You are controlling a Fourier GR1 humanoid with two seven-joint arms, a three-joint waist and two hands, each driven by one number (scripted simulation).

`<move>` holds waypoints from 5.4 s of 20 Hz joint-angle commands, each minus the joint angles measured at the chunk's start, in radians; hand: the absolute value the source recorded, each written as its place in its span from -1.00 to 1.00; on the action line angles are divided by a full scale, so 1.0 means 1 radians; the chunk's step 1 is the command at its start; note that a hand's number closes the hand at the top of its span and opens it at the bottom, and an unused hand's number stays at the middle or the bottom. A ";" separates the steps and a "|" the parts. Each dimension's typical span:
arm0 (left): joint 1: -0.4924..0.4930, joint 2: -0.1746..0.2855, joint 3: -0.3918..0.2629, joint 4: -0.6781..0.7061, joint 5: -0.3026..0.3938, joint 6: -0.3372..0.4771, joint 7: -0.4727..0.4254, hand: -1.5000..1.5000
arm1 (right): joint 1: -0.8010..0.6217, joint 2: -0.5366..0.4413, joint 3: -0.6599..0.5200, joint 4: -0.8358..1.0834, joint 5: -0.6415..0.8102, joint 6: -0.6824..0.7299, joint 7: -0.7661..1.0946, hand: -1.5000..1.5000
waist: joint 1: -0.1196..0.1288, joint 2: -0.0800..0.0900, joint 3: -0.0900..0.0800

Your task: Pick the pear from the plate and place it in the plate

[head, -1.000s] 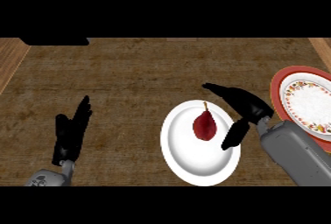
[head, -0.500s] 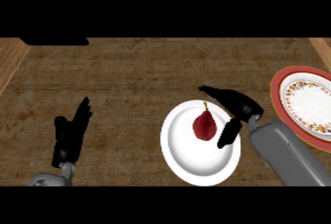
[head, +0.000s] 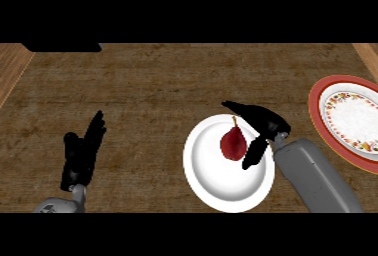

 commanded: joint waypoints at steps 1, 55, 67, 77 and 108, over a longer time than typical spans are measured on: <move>0.020 -0.039 0.025 0.043 -0.036 -0.018 -0.067 0.00 | 0.004 0.040 -0.021 0.020 0.061 0.027 -0.014 -1.00 | -0.001 0.000 0.000; 0.047 -0.100 0.110 -0.065 -0.132 -0.104 0.046 0.00 | -0.010 -0.263 -0.641 0.102 0.413 -0.649 0.240 1.00 | 0.001 0.000 0.000; 0.023 -0.079 0.130 -0.055 -0.116 -0.148 0.039 0.00 | -0.087 -0.326 -0.721 0.585 0.274 -0.465 0.003 1.00 | 0.017 0.007 0.002; 0.028 -0.088 0.166 0.000 -0.110 -0.153 -0.003 0.00 | -0.116 -0.375 -0.811 0.630 0.136 -0.413 -0.316 -1.00 | -0.005 0.000 0.000; 0.033 -0.134 0.176 -0.039 -0.170 -0.162 0.014 0.00 | 0.027 -0.410 -1.005 0.808 -0.333 -0.353 -0.768 -1.00 | 0.010 0.005 0.002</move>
